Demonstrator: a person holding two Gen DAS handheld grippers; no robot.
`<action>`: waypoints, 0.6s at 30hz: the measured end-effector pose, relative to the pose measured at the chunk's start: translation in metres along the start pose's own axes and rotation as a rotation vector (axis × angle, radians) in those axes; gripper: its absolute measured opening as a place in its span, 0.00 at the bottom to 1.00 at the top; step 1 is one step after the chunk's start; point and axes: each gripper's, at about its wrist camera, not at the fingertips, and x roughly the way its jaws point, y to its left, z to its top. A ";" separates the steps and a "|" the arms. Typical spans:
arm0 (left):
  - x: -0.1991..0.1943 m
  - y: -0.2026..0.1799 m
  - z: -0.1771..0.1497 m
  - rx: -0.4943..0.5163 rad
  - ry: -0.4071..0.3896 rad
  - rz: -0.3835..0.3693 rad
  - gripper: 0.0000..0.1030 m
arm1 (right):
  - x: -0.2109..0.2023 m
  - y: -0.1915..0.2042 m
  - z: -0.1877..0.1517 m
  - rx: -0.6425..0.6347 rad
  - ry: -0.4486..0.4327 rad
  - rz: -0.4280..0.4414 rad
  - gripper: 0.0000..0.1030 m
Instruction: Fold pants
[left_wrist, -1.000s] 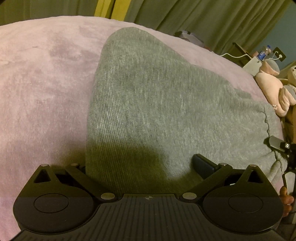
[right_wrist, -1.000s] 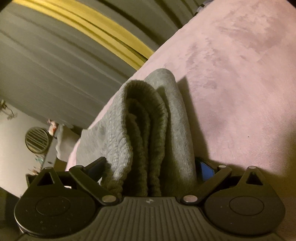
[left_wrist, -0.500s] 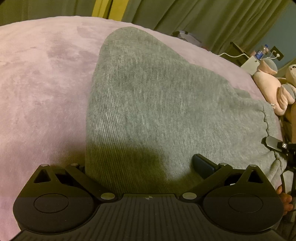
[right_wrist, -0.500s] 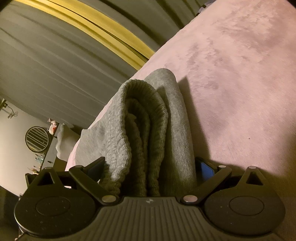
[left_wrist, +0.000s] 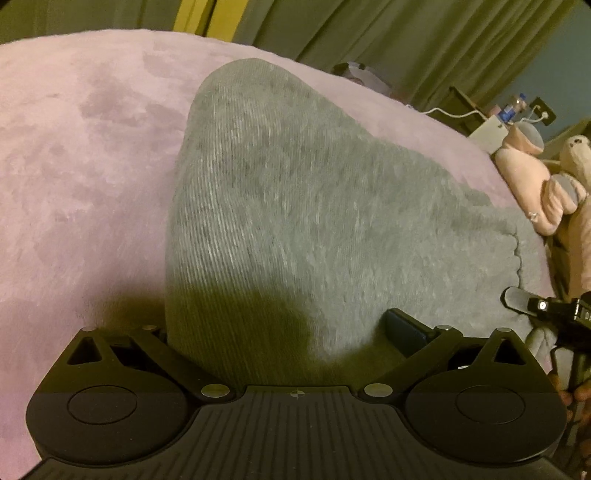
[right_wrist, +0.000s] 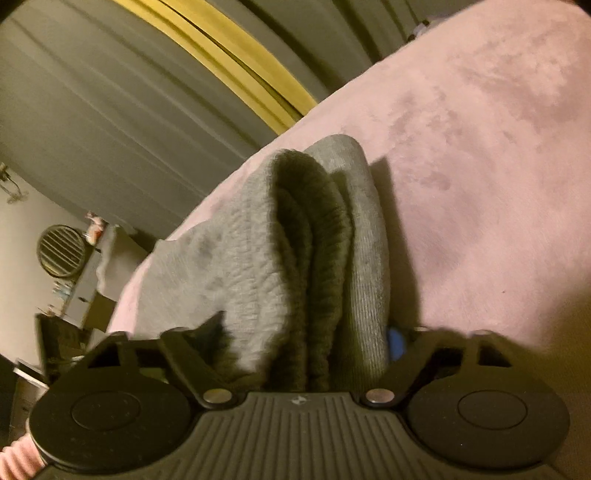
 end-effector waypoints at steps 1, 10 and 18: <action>0.001 0.003 0.002 -0.009 0.004 -0.010 1.00 | 0.001 -0.001 0.002 0.006 0.010 0.007 0.78; 0.013 -0.004 0.023 -0.010 0.080 0.018 0.98 | 0.024 0.010 0.023 0.056 0.050 -0.008 0.88; -0.029 -0.001 0.008 0.000 -0.080 -0.045 0.35 | 0.008 0.060 0.022 -0.127 0.015 -0.087 0.55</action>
